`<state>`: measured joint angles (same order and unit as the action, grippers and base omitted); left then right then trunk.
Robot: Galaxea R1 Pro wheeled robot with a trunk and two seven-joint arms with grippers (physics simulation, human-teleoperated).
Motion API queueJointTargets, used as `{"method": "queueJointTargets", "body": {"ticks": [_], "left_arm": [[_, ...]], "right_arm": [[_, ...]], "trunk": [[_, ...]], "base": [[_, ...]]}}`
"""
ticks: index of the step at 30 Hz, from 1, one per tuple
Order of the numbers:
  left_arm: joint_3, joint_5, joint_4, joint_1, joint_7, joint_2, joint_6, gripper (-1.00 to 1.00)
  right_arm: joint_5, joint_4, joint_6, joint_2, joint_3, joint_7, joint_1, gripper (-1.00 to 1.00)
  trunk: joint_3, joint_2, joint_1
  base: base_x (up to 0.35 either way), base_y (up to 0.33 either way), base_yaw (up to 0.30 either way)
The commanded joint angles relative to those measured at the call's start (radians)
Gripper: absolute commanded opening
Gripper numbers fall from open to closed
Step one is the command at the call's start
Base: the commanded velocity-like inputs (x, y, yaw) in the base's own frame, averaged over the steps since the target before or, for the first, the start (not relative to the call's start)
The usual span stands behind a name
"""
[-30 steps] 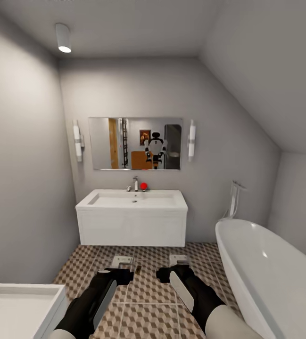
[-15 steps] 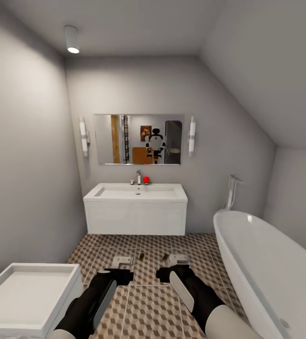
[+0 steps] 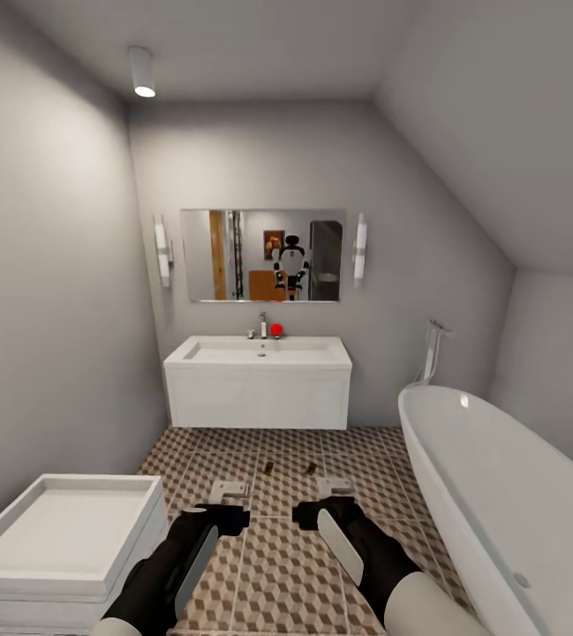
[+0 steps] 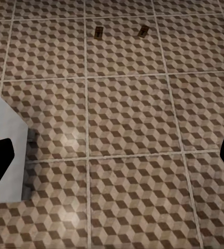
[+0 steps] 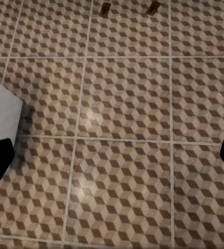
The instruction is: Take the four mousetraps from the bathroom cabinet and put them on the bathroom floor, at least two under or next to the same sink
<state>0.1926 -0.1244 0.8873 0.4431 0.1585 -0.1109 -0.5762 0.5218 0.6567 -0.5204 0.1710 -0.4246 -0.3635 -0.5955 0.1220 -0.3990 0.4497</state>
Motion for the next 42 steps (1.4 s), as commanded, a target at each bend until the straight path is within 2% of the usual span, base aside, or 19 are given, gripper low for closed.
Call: {"method": "queueJointTargets", "body": {"ticks": [1, 31, 42], "left_arm": [[0.003, -0.011, 0.001, 0.0, 0.009, 0.0, -0.004, 1.0], [0.004, -0.01, -0.001, 0.0, 0.009, 0.0, -0.004, 1.0], [0.002, -0.011, -0.002, 0.0, 0.009, 0.0, -0.004, 1.0]], "right_arm": [[0.011, 0.001, -0.002, -0.001, -0.005, -0.01, -0.001, 1.0], [0.011, 0.0, -0.002, -0.001, -0.003, -0.009, -0.001, 1.0], [0.011, 0.0, 0.0, 0.0, -0.005, -0.009, -0.001, 1.0]], "trunk": [[-0.002, -0.001, 0.0], [-0.049, -0.001, 0.0], [-0.059, -0.001, 0.0]], "base": [[-0.04, 0.01, 0.0], [-0.1, 0.004, -0.015], [-0.107, 0.164, -0.011]]}}
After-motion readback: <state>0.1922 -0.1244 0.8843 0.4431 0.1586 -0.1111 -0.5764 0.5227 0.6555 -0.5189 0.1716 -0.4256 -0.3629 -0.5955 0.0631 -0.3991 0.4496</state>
